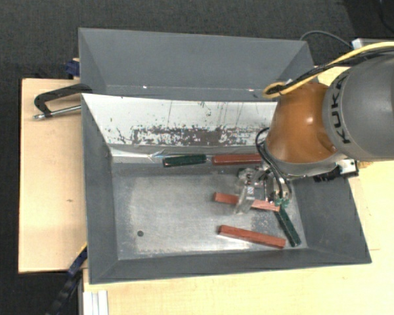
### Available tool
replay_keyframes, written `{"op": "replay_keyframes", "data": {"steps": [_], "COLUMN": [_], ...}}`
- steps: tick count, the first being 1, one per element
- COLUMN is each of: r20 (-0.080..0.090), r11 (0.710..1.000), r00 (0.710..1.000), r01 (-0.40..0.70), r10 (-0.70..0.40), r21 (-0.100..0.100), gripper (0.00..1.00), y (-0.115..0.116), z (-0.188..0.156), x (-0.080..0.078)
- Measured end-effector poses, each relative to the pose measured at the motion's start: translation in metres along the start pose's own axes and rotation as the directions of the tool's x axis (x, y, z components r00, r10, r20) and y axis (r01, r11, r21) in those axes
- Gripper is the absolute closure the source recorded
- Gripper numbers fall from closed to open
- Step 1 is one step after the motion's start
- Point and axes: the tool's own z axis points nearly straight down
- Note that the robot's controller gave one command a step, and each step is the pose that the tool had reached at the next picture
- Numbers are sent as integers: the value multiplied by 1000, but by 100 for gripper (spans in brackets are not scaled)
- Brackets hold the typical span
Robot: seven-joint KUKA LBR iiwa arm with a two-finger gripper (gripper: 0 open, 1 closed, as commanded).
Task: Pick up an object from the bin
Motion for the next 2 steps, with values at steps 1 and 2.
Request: {"op": "replay_keyframes", "data": {"steps": [1,2], "r20": [7,10], "r11": [1000,1000], "r00": [1000,1000], "r01": [0,0], "r10": [0,0], "r21": [-1,-1], "gripper": [100,100], "y": [0,0], "z": [-19,-33], "x": [-2,-3]}}
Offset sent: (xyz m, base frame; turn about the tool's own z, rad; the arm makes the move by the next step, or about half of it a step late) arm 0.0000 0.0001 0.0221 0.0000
